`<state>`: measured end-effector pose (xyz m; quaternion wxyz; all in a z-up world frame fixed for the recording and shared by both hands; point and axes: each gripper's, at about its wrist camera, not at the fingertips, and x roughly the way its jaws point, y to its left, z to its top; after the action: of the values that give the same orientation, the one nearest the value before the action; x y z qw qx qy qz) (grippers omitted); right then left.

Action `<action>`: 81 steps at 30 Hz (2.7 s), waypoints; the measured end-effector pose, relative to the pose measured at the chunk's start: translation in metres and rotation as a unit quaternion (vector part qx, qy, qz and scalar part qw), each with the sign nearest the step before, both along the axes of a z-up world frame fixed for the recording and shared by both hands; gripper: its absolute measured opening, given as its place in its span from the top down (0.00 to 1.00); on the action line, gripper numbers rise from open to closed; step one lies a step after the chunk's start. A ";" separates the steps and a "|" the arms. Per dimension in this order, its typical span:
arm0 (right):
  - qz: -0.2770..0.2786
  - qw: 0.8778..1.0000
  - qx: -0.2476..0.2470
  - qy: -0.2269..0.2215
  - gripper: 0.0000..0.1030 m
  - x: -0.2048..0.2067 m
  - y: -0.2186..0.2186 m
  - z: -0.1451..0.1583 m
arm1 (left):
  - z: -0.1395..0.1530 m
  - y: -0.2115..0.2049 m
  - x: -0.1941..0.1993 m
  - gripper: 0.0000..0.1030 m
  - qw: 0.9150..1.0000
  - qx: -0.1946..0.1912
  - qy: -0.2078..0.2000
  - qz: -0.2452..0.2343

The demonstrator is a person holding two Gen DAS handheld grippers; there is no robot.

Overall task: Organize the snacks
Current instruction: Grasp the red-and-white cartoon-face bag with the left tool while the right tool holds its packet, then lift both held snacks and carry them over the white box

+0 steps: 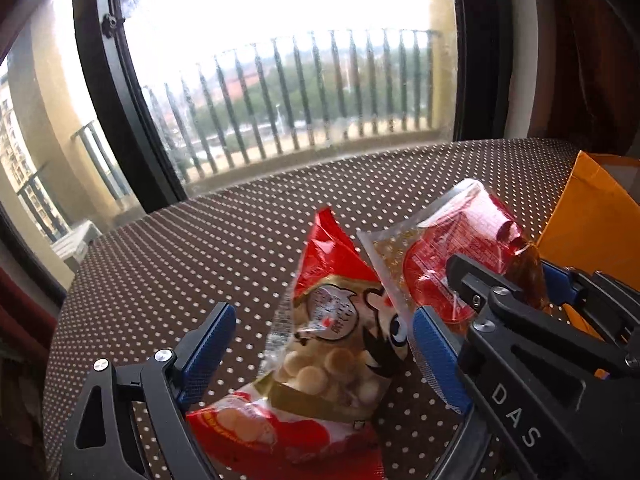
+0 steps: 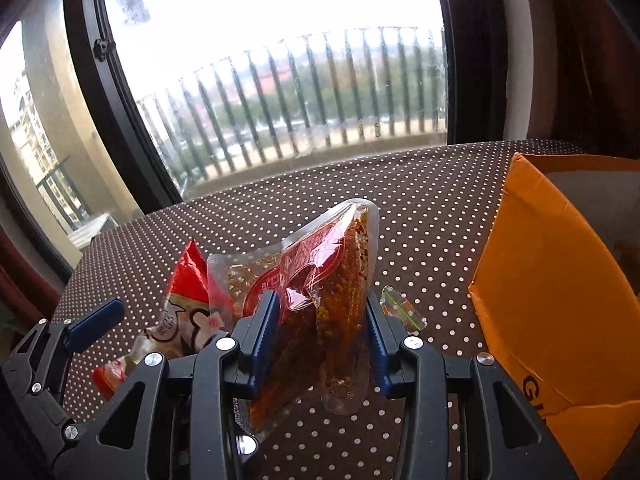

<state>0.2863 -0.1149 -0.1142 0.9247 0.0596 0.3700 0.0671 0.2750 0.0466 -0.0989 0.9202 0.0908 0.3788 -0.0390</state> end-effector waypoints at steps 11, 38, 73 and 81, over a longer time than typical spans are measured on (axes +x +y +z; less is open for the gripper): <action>0.010 1.000 -0.009 0.022 0.58 0.006 0.002 -0.012 | -0.023 0.017 0.015 0.31 0.998 -0.015 0.042 0.040; 0.051 0.999 -0.017 0.011 0.58 -0.043 -0.008 0.007 | -0.005 0.002 -0.066 0.52 0.997 -0.039 0.019 0.072; 0.058 0.992 -0.014 -0.113 0.58 -0.107 -0.079 0.109 | 0.101 -0.059 -0.145 0.52 0.993 -0.046 -0.103 0.034; 0.045 0.991 -0.012 -0.128 0.58 -0.111 -0.100 0.115 | 0.109 -0.085 -0.147 0.52 0.992 -0.043 -0.114 0.012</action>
<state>0.1748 -0.2148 0.0009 0.9612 0.0224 0.2515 0.1112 0.1281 -0.0380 0.0103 0.9608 0.0499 0.2707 -0.0334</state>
